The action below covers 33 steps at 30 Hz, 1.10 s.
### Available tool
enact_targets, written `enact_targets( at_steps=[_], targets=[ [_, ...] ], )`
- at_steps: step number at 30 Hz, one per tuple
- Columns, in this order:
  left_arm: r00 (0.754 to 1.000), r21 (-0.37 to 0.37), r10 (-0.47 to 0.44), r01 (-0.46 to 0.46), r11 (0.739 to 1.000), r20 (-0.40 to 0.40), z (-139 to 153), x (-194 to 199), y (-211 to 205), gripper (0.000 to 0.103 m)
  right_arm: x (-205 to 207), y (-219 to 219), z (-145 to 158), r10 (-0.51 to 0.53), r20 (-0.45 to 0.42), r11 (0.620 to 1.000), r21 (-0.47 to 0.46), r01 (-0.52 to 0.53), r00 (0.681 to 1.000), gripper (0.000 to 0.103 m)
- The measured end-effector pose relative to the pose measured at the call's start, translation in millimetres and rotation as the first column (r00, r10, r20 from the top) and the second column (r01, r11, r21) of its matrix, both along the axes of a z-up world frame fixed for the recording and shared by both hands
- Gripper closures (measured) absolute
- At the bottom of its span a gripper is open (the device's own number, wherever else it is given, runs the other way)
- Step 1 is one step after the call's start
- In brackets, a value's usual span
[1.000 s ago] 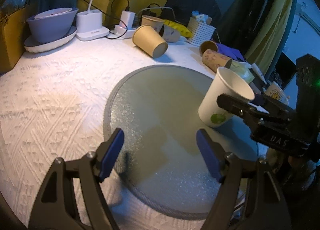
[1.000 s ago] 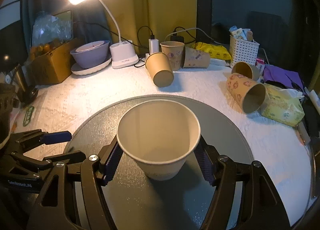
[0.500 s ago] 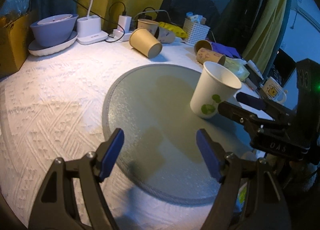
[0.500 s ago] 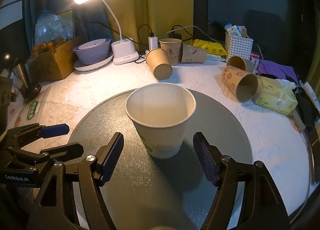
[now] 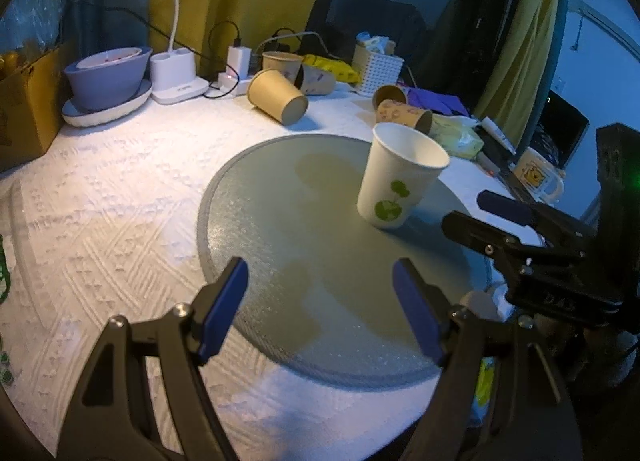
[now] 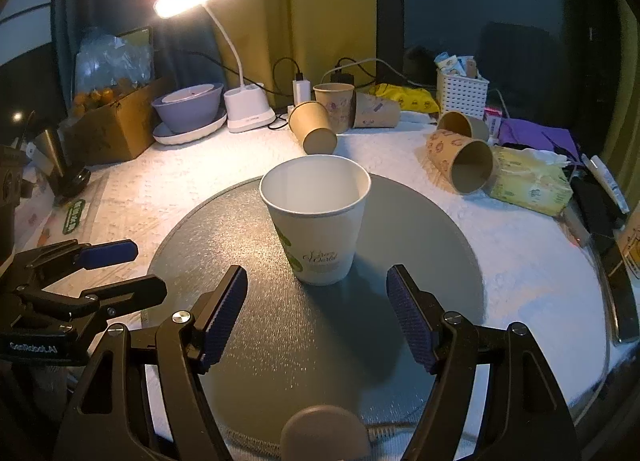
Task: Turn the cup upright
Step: 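Open the right gripper and pull it back from the cup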
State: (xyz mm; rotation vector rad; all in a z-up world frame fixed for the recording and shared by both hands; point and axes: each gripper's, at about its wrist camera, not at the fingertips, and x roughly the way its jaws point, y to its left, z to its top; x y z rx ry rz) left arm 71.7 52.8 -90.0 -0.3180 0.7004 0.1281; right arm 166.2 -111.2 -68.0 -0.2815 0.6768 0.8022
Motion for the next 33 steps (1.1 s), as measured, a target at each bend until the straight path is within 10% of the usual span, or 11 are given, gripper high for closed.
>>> enact_targets(
  at_steps=[33],
  targets=[
    [0.980, 0.147, -0.062, 0.034, 0.989, 0.191, 71, -56, -42, 0.027, -65, -53, 78, -0.049, 0.164, 0.995, 0.093, 0.034, 0.985, 0.028]
  ],
)
